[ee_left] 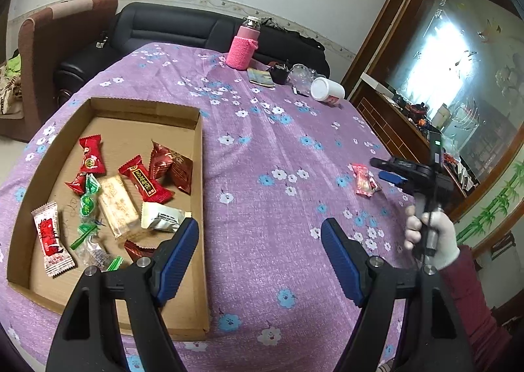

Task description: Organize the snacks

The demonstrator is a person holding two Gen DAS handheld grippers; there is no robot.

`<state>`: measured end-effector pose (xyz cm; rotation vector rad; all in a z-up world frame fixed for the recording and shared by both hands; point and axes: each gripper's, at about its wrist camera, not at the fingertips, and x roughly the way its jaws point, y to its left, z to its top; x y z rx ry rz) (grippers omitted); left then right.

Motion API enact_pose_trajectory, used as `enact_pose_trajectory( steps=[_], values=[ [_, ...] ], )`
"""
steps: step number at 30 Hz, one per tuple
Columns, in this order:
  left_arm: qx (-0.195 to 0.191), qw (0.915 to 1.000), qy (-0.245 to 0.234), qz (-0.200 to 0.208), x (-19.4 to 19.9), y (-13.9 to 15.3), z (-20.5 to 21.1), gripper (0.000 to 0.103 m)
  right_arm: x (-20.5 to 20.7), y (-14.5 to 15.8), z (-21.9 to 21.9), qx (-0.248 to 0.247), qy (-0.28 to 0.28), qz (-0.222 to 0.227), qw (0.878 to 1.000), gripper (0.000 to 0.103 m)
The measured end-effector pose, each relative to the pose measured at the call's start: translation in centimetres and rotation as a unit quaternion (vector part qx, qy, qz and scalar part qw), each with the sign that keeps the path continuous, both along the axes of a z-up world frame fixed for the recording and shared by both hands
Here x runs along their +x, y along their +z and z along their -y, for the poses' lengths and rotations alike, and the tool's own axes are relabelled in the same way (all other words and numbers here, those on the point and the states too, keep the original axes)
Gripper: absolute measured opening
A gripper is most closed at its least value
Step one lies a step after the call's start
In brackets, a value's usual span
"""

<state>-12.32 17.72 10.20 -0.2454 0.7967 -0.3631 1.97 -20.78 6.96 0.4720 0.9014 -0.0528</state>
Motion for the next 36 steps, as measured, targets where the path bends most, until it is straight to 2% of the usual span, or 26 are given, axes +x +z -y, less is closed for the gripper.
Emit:
enact_pose_trajectory(
  steps=[6,7,8,9,10,15,19,24,27,31,32,34,36],
  values=[
    [0.0,1.0,0.002,-0.004,0.2,-0.1,-0.1,0.076,2.1,-2.3,-1.1,-0.043,0.016,-0.04,0.998,0.053],
    [-0.001,1.0,0.003,-0.005,0.3,-0.2,-0.1,0.076,2.2,-2.6,-1.2,-0.051,0.017,-0.042,0.998,0.049],
    [-0.003,1.0,0.003,-0.007,0.4,-0.3,-0.1,0.076,2.2,-2.8,-1.4,-0.058,0.016,-0.046,0.997,0.032],
    [-0.004,0.9999,0.003,-0.009,0.5,-0.4,-0.2,0.076,2.2,-3.1,-1.4,-0.058,0.016,-0.051,0.997,0.026],
    [-0.005,0.9999,0.004,-0.011,0.6,-0.5,-0.2,0.076,2.1,-3.1,-1.3,-0.054,0.013,-0.047,0.997,0.025],
    [-0.01,0.9998,0.003,-0.015,0.9,-0.8,-0.3,0.076,1.1,-2.2,-1.9,-0.022,0.022,-0.028,0.999,0.025],
    [-0.014,0.9997,-0.002,-0.018,1.0,-1.0,0.0,0.076,-0.4,-0.5,-4.8,0.035,0.078,-0.004,0.996,0.025],
    [-0.014,0.9997,-0.011,-0.018,0.6,-1.0,0.6,0.076,-1.4,-0.4,-10.3,0.045,0.143,-0.004,0.989,0.026],
    [-0.016,0.9997,-0.013,-0.017,0.3,-0.9,0.6,0.076,-1.3,-1.5,-12.0,0.042,0.156,-0.021,0.987,0.026],
    [-0.017,0.9996,-0.019,-0.012,-0.1,-0.8,0.6,0.077,-1.5,-1.6,-10.7,0.069,0.145,-0.02,0.987,0.029],
    [-0.015,0.9996,-0.022,-0.013,-0.2,-0.8,0.8,0.077,-1.6,-1.3,-10.2,0.072,0.14,-0.015,0.987,0.032],
    [-0.008,0.9996,-0.023,-0.018,-0.2,-0.8,1.2,0.086,-2.3,-0.1,-7.9,0.076,0.116,0.006,0.99,0.038],
    [-0.008,0.9995,-0.027,-0.016,-0.3,-0.9,1.7,0.086,-3.1,0.8,-5.3,0.074,0.082,0.02,0.994,0.047]
  ],
)
